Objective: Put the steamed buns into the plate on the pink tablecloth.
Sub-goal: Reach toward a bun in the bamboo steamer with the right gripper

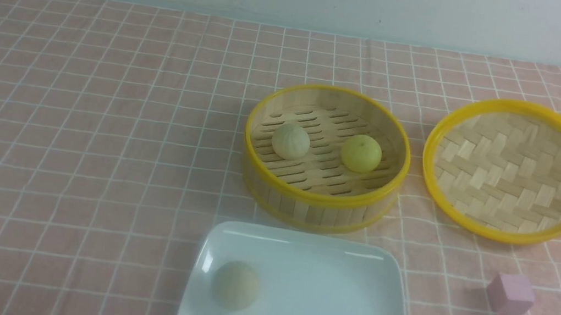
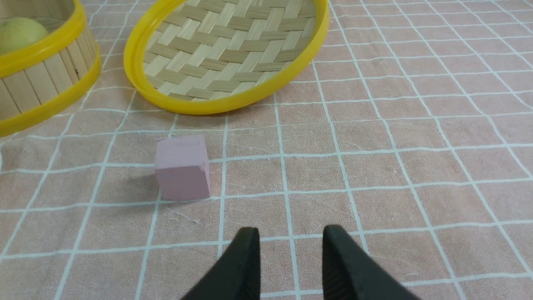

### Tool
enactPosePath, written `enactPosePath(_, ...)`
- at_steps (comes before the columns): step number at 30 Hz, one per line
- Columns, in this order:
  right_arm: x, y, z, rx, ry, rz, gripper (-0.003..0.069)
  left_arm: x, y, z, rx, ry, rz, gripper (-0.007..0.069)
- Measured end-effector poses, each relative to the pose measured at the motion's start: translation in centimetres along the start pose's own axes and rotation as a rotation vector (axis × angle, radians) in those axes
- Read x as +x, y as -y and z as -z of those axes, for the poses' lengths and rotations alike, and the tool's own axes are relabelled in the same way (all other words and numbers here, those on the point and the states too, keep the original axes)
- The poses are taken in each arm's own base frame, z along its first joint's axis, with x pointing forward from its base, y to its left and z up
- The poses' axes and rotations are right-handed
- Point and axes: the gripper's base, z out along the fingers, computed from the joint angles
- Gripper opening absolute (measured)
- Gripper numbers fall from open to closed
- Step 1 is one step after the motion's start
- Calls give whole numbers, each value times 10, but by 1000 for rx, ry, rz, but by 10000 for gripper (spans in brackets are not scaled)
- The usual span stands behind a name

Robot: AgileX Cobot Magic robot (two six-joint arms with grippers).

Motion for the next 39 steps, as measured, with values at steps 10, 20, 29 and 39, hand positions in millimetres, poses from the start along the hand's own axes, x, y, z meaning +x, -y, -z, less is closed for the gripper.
enactPosePath(10, -1, 4, 0, 40, 5, 97, 239, 0, 4, 0, 43, -6, 224, 240)
enactPosePath(20, -2, -14, 0, -163, -26, -836, 239, 1, 17, 1, 178, -101, 1099, 240)
enactPosePath(29, -4, -20, 1, -239, -68, -1134, 239, 0, 17, 1, 182, -89, 1092, 236)
enactPosePath(39, -74, -23, 27, -300, 152, -732, 197, -68, 27, 32, 208, -45, 687, 24)
